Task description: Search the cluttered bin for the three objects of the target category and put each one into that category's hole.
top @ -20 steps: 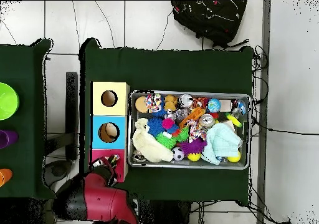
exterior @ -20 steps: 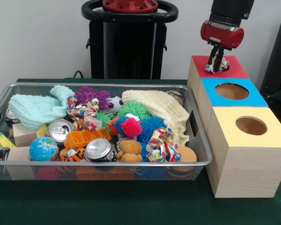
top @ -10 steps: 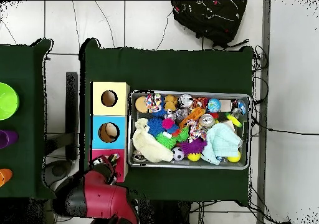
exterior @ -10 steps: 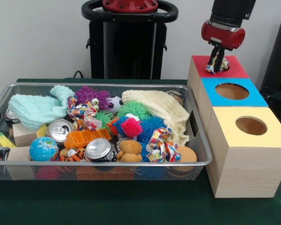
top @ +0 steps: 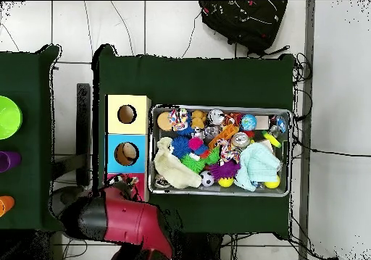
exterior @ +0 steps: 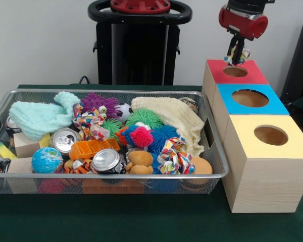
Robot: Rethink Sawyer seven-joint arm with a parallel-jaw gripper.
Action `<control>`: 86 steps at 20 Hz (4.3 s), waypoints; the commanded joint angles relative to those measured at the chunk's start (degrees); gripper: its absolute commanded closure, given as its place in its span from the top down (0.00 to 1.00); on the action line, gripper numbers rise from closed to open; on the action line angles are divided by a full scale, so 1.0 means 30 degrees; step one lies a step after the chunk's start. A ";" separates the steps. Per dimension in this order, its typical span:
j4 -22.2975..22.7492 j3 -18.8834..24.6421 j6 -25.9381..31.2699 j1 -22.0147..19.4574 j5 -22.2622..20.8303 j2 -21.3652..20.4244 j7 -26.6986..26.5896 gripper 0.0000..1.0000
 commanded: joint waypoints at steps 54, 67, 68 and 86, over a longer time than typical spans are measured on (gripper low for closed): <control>-1.6028 0.0297 0.6698 -0.3635 0.0214 0.9090 0.4451 0.00; -1.5388 -0.0841 0.4549 -0.1596 0.1567 1.0900 0.6835 0.00; -1.5153 -0.1018 0.4637 -0.1338 0.1599 1.0779 0.6807 0.00; -0.8177 0.0570 -0.1139 -0.1528 0.1770 0.8017 0.2984 0.00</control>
